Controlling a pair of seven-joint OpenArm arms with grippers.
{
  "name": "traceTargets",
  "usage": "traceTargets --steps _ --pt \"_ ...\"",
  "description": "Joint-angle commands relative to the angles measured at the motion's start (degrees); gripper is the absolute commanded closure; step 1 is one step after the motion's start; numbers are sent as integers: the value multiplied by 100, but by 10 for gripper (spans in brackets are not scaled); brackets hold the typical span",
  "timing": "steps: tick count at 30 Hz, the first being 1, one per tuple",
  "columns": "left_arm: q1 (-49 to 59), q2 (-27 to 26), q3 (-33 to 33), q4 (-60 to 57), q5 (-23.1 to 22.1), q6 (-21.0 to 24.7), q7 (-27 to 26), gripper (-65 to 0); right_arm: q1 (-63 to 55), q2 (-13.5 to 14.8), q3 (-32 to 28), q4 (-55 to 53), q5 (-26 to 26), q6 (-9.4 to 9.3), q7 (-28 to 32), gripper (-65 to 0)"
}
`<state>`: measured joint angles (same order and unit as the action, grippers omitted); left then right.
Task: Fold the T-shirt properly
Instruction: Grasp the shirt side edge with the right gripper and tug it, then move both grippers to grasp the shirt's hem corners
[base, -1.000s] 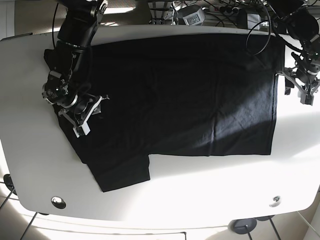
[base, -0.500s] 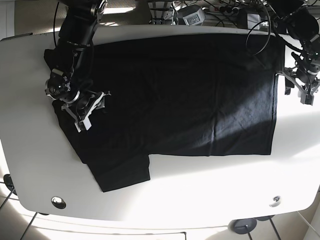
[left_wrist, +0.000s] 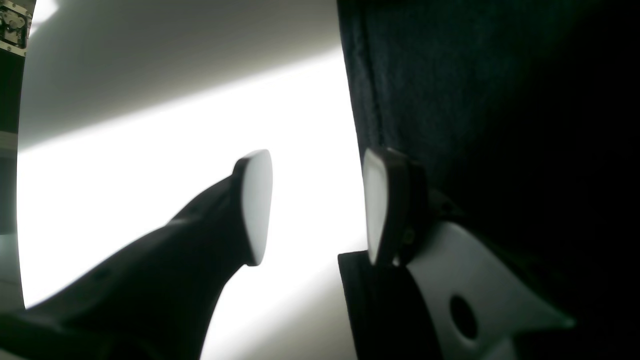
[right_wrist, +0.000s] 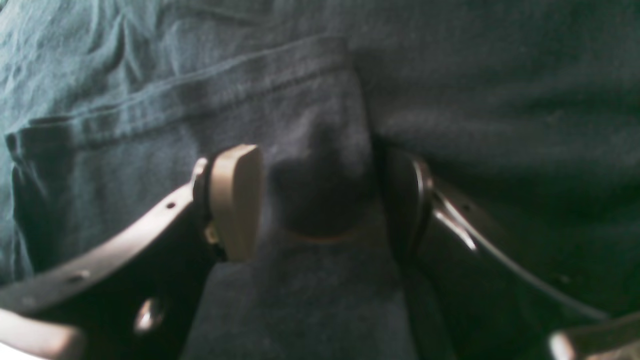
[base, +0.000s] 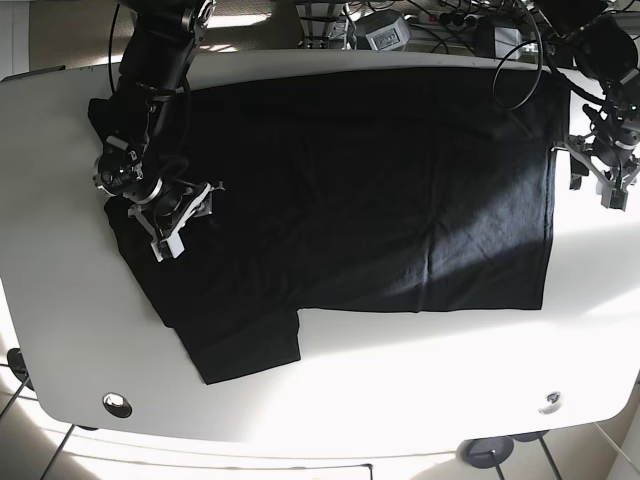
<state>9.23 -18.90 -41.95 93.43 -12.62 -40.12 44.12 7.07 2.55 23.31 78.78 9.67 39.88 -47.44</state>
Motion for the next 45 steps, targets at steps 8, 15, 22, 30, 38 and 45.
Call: traceTargets --steps 8,15,22,30,38,45 --pt "-40 -110 -29 86 -43 12 -126 -268 71 40 -6 214 382 12 -210 -290" --pt "-40 -110 -29 86 -43 12 -126 -268 89 31 -6 179 347 12 -183 -46" --pt "-58 -110 -20 86 -43 12 -126 -268 -105 31 -6 1040 382 12 -210 -17" --pt "-49 -110 -20 86 -43 12 -126 -268 -351 110 56 2491 330 12 -579 -17" --pt "-31 -110 -20 86 -43 12 -126 -268 132 339 56 1761 321 12 -386 -19" --pt "153 -119 -46 95 -43 12 -126 -268 291 603 56 856 321 12 221 -41"
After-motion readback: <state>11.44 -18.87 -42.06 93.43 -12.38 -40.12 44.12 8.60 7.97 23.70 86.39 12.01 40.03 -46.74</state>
